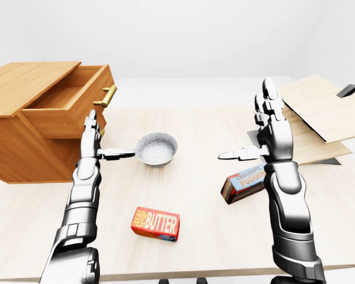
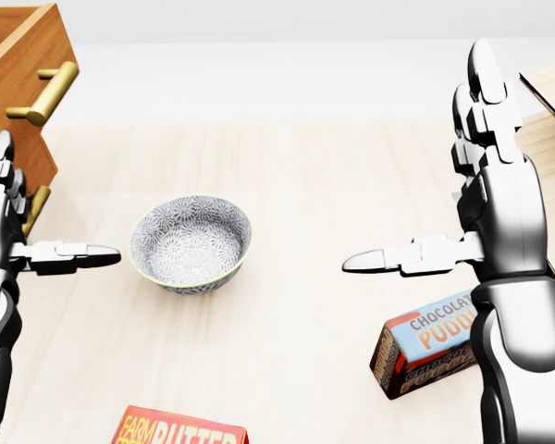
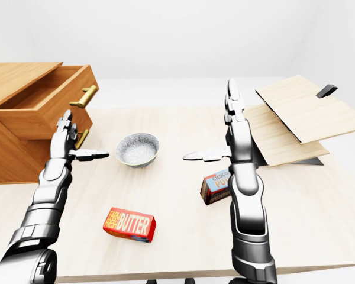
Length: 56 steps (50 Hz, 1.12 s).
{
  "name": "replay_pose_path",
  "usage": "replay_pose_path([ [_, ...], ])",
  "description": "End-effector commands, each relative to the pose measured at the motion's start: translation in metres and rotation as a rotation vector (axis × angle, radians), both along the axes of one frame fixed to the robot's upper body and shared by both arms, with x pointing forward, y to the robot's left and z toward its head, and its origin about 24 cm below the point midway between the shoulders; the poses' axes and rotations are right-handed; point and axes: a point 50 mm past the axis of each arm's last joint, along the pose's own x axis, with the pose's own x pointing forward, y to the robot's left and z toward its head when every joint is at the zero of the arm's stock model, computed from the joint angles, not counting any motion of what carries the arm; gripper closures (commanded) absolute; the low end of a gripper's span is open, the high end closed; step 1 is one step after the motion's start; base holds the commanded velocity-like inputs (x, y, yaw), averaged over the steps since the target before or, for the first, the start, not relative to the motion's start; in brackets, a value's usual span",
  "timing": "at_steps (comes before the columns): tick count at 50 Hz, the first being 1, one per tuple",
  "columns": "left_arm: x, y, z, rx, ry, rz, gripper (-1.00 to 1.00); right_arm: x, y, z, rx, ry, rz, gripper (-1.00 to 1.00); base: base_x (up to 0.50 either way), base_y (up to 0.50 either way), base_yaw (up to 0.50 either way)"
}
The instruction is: Close the top drawer of the cabinet.
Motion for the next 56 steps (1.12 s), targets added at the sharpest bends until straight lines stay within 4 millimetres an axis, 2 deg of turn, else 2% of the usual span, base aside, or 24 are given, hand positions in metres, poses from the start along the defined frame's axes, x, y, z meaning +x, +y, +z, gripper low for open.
replay_pose_path([
  [1, -0.013, 0.053, 0.010, -0.013, -0.010, 0.130, -1.00, -0.004, -0.003, 0.003, -0.004, -0.018, -0.007, -1.00, 0.00, 0.00, 0.00],
  [13, -0.038, 0.098, 0.038, 0.003, -0.108, 0.256, -1.00, -0.007, 0.000, 0.005, -0.005, -0.033, -0.004, -1.00, 0.00, 0.00, 0.00],
  [23, -0.060, 0.148, 0.054, -0.039, -0.125, 0.383, -1.00, -0.015, 0.000, 0.010, -0.014, -0.061, -0.004, -1.00, 0.00, 0.00, 0.00],
  [25, -0.073, 0.175, 0.063, -0.062, -0.107, 0.412, -1.00, -0.017, 0.000, 0.011, -0.016, -0.069, -0.003, -1.00, 0.00, 0.00, 0.00],
  [27, -0.084, 0.193, 0.069, -0.090, -0.101, 0.439, -1.00, -0.018, 0.000, 0.013, -0.019, -0.077, -0.002, -1.00, 0.00, 0.00, 0.00],
  [31, -0.104, 0.218, 0.076, -0.134, -0.099, 0.503, -1.00, -0.020, 0.001, 0.013, -0.019, -0.080, 0.001, -1.00, 0.00, 0.00, 0.00],
  [35, -0.116, 0.229, 0.081, -0.142, -0.105, 0.537, -1.00, -0.021, 0.002, 0.013, -0.018, -0.081, 0.004, -1.00, 0.00, 0.00, 0.00],
  [40, -0.124, 0.232, 0.085, -0.123, -0.117, 0.548, -1.00, -0.023, 0.004, 0.015, -0.025, -0.093, 0.008, -1.00, 0.00, 0.00, 0.00],
  [44, -0.118, 0.226, 0.084, -0.109, -0.115, 0.537, -1.00, -0.025, 0.004, 0.015, -0.028, -0.097, 0.011, -1.00, 0.00, 0.00, 0.00],
  [50, -0.108, 0.206, 0.091, -0.050, -0.180, 0.468, -1.00, -0.031, 0.006, 0.020, -0.037, -0.123, 0.018, -1.00, 0.00, 0.00, 0.00],
  [54, -0.103, 0.183, 0.100, -0.026, -0.241, 0.393, -1.00, -0.037, 0.004, 0.022, -0.036, -0.142, 0.019, -1.00, 0.00, 0.00, 0.00],
  [56, -0.106, 0.163, 0.103, -0.020, -0.260, 0.328, -1.00, -0.038, 0.003, 0.022, -0.033, -0.140, 0.018, -1.00, 0.00, 0.00, 0.00],
])
